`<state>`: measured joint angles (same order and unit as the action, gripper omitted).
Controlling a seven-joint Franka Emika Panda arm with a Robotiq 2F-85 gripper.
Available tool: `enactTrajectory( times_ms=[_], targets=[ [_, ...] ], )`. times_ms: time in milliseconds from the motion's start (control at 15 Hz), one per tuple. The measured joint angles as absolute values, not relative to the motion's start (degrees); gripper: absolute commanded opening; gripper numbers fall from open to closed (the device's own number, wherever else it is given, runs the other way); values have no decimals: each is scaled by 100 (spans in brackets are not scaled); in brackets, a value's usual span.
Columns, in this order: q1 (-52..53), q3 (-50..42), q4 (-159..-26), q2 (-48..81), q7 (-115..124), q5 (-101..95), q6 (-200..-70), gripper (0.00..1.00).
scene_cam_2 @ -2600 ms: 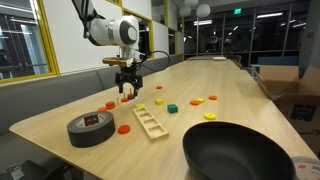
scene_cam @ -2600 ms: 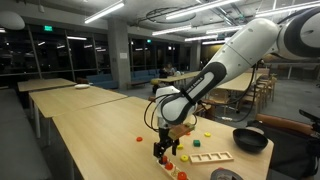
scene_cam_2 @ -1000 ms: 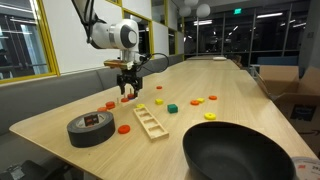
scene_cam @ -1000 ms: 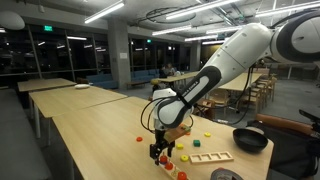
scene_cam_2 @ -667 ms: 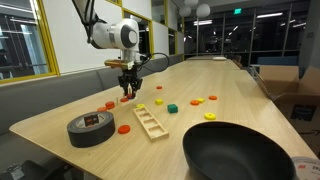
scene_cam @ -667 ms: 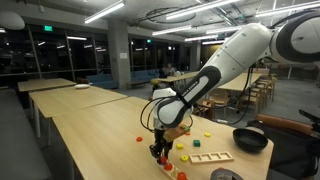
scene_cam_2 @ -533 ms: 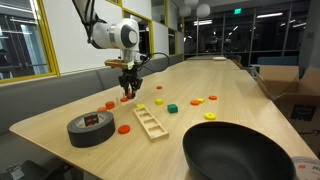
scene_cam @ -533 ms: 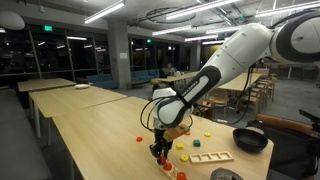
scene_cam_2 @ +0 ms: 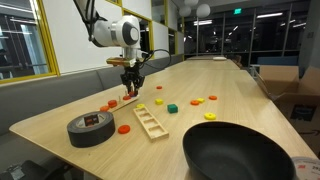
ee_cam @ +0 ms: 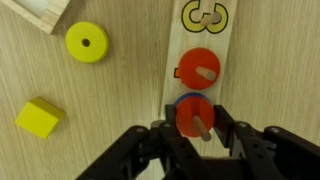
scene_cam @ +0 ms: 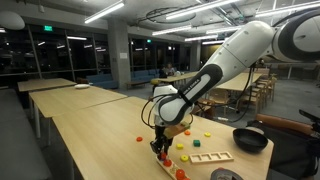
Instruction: Move the orange ring from the far right to the left
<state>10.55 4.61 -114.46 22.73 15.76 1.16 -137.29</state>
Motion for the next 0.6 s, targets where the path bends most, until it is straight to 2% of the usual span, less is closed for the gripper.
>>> enactTrajectory(
  times_ms=[600],
  targets=[
    [1073, 491, -11385, 2053, 1497, -148, -12547, 22]
  ],
)
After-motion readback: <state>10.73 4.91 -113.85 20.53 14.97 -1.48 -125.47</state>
